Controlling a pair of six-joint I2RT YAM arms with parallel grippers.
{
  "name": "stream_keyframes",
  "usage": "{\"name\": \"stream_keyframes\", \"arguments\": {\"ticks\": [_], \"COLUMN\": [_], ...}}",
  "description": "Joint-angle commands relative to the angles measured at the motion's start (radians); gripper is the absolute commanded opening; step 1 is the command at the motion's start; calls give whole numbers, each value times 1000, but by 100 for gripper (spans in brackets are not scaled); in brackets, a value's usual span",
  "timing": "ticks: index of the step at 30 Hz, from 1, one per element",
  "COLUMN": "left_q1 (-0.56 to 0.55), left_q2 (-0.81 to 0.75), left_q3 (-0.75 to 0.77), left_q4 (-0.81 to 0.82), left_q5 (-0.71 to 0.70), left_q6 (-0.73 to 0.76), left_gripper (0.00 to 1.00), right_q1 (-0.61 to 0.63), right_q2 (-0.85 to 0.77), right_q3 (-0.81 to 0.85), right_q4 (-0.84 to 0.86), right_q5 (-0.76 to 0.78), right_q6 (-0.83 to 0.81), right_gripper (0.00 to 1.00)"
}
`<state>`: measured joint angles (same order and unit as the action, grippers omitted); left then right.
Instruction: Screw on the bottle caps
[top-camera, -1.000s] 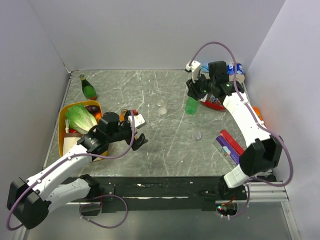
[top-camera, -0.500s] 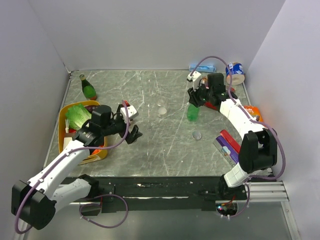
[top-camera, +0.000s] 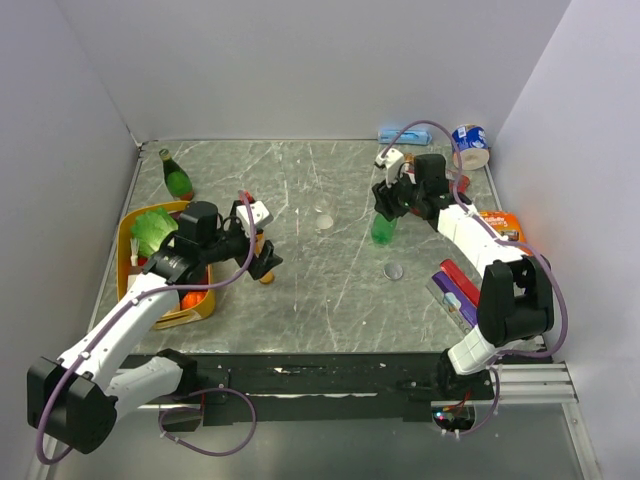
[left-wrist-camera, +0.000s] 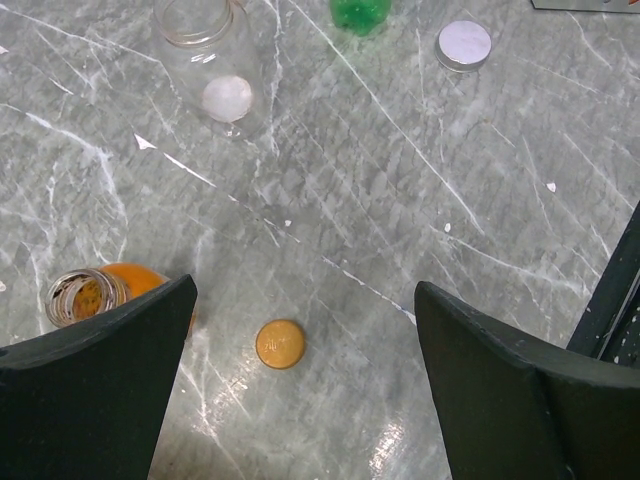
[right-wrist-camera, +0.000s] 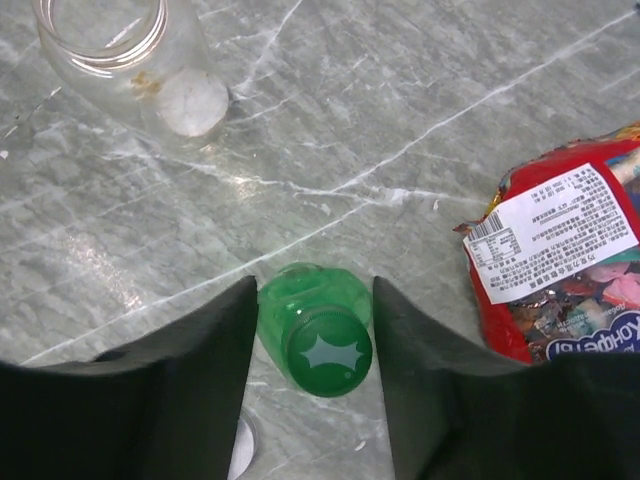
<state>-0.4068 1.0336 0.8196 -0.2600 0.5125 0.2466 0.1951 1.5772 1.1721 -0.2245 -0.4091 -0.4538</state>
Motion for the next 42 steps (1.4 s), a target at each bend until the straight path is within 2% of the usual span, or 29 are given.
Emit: {"name": "stream_keyframes", "arguments": {"ticks": [1,8,11,12,18,21,24,26,29,32,36,38,42], "left_q1": [13,16,17,17,51,88,120,146,184,218,258,281,304], "left_q2": [6,5,0,-4,-35,-53,-78,-93,-124,-156,-213,-239,-270], "left_q3": [42,39,35,36,41,32,27,24,18,10,-16,-31,-51], "left_q4": [19,22,24,24,45,67,79,85,85,79,80,80,74], "left_q5": [38,47,50,43,29,29,27,34,40,44,60,67,73], "left_q6": [10,11,8,5,-21,-52,-89,-110,-127,-136,-158,-173,-187], "left_gripper": [96,96,96,96,96,96,96,96,96,96,96,96,96], "right_q1": [-8,-10,-11,-8,23,90,139,197,276,316,359,377,391], "right_q2": [-32,-32,-42,-46,-129,-134,-85,-30,78,208,354,421,507], "right_q3": [-2,18,52,67,176,218,300,371,484,645,834,874,929], "right_q4": [50,40,2,-36,-131,-157,-240,-317,-386,-513,-654,-693,-728], "right_q5": [9,-3,-37,-59,-112,-25,4,25,46,12,45,62,157], "right_q6": [6,17,17,18,75,118,86,-2,-80,-123,-192,-238,-247], "right_gripper": [72,77,89,99,100,100,100,100,95,85,70,64,58]}}
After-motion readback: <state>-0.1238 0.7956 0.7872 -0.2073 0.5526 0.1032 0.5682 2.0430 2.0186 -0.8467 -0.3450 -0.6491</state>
